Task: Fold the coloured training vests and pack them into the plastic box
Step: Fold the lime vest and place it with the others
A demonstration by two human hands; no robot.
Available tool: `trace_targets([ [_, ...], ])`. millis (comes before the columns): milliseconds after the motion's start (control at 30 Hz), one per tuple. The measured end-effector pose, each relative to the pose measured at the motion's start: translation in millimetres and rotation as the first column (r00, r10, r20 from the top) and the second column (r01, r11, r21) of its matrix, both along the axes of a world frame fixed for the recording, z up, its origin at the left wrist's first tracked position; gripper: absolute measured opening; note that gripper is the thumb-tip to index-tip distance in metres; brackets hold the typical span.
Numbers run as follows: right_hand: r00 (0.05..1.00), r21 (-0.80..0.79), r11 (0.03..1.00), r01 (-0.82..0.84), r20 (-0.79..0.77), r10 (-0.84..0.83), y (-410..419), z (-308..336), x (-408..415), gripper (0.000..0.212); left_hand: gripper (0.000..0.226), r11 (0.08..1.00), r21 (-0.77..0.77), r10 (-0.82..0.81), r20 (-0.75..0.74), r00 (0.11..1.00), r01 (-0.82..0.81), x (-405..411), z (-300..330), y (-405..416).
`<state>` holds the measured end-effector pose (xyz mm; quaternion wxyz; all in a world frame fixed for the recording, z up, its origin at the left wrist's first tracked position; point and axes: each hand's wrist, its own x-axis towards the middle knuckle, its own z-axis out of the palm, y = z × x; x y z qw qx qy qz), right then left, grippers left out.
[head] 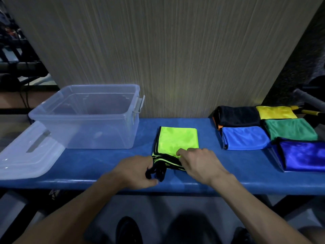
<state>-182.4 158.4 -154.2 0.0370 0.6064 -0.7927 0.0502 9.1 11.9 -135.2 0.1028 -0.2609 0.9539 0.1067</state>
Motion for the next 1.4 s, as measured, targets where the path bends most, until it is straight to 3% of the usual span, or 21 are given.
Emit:
trace_targets([
  [67,1.000,0.025,1.000,-0.011,-0.027,0.012,2.1,6.1,11.8,0.037,0.026,0.995,-0.102,0.005,-0.057,0.998,-0.011,-1.8,-7.9,4.5],
  [133,0.999,0.049,0.999,-0.013,-0.045,0.016,1.4,8.7,20.4,0.044,0.016,0.995,-0.096,0.021,-0.106,0.994,-0.032,0.9,-11.1,4.4],
  [167,0.998,0.063,0.998,-0.011,-0.060,0.015,0.6,8.3,23.6,0.047,0.013,0.998,-0.046,0.032,-0.140,0.990,-0.039,2.4,-12.5,3.0],
  [267,0.994,0.078,0.997,0.013,-0.106,-0.005,-1.8,5.6,29.8,0.053,0.001,0.952,0.291,0.195,-0.345,0.918,-0.092,4.1,-12.2,5.4],
  [367,0.991,0.030,0.998,0.052,-0.127,-0.047,-2.5,0.1,33.9,0.055,0.006,0.901,0.423,0.288,-0.428,0.857,-0.091,0.7,-11.9,11.1],
  [467,0.984,-0.056,0.996,0.068,-0.160,-0.076,-4.4,-8.1,35.4,0.052,0.010,0.912,0.410,0.212,-0.430,0.878,-0.019,-1.4,-19.9,11.7],
  [567,0.971,-0.044,0.995,0.090,-0.218,-0.097,-7.0,-14.0,35.8,0.044,0.030,0.916,0.400,0.172,-0.448,0.877,0.024,-2.9,-22.8,13.0],
  [667,0.965,-0.056,0.994,0.096,-0.239,-0.107,-8.9,-18.4,35.9,0.044,0.044,0.946,0.324,0.147,-0.471,0.870,0.016,-6.6,-22.0,19.4],
  [800,0.973,-0.038,0.993,0.113,-0.198,-0.118,-9.5,-16.2,35.5,0.048,0.028,0.993,0.119,0.057,-0.503,0.863,0.003,-8.4,-25.8,22.1],
  [900,0.985,0.009,0.995,0.095,-0.144,-0.092,-5.5,-7.6,37.3,0.054,0.012,0.994,-0.094,-0.084,-0.446,0.891,0.046,-8.9,-27.7,19.8],
  [1067,0.984,0.169,0.980,0.103,-0.160,-0.076,-1.1,-4.3,40.3,0.074,0.008,0.834,-0.436,-0.488,-0.297,0.821,0.339,-1.5,-29.7,6.9],
  [1133,0.984,0.227,0.968,0.105,-0.165,-0.068,-2.6,-3.6,42.3,0.074,0.003,0.850,-0.370,-0.491,-0.305,0.816,0.374,0.9,-28.9,-1.7],
  [1200,0.982,0.249,0.963,0.100,-0.178,-0.056,-3.4,-3.6,43.8,0.073,0.017,0.919,-0.096,-0.393,-0.292,0.872,0.382,2.2,-22.6,-3.8],
  [1267,0.981,0.271,0.958,0.093,-0.190,-0.041,-3.9,-3.7,45.0,0.072,0.030,0.925,0.111,-0.331,-0.237,0.914,0.364,1.7,-18.4,-5.8],
  [1400,0.980,0.273,0.958,0.084,-0.197,-0.029,-3.1,-3.3,42.6,0.069,0.050,0.947,0.247,-0.137,-0.270,0.953,0.206,-2.6,-15.3,-15.2],
])
